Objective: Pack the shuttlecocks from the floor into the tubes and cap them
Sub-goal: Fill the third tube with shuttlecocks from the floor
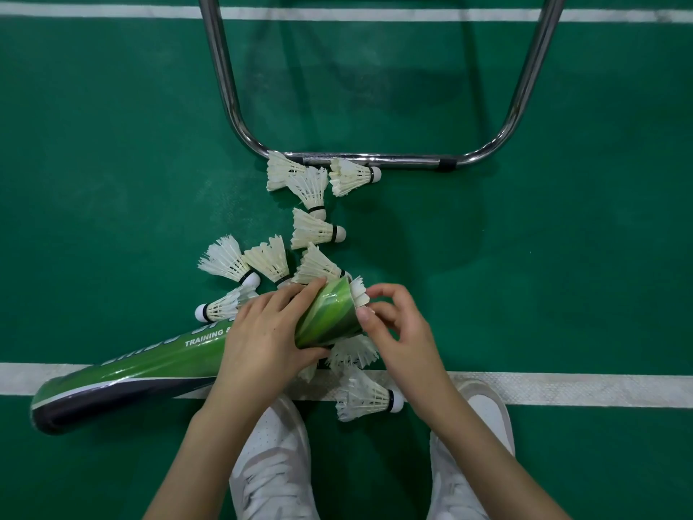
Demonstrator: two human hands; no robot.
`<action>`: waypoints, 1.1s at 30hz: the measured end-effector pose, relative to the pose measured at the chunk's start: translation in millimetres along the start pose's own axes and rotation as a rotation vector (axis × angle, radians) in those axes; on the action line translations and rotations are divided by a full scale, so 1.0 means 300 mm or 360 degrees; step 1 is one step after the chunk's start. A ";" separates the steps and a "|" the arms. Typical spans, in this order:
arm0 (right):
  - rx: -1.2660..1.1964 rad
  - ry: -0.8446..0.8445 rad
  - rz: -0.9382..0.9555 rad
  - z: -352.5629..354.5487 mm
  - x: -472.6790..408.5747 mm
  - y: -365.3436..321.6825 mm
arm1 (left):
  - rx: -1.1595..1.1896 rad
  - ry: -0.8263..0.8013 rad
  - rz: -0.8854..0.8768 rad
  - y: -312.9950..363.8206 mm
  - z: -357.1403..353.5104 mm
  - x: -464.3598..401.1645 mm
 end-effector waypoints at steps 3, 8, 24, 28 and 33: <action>-0.0051 -0.0011 -0.0020 -0.001 -0.001 0.004 | 0.0000 -0.0022 -0.0002 -0.001 -0.011 0.001; 0.0026 0.0043 0.0009 -0.001 -0.005 -0.003 | 0.0004 -0.0027 0.0003 0.000 -0.015 -0.003; 0.0016 -0.0009 -0.0118 -0.012 -0.018 0.019 | 0.0011 -0.0055 0.0026 0.003 -0.011 0.001; -0.0028 -0.0101 -0.0108 -0.022 -0.020 0.015 | -0.0002 -0.0015 0.0004 0.007 -0.009 0.004; -0.0091 -0.0274 -0.0118 -0.053 -0.014 0.019 | 0.0030 -0.0047 0.0013 0.010 -0.012 0.006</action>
Point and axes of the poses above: each hand's wrist, its own x-axis away from the middle knuckle, its own z-axis out of the back of the hand, y = z × x, the point moved 6 cm from there along -x, towards the middle knuckle, and after that the axes turned 9 degrees about x, right-handed, at the moved point
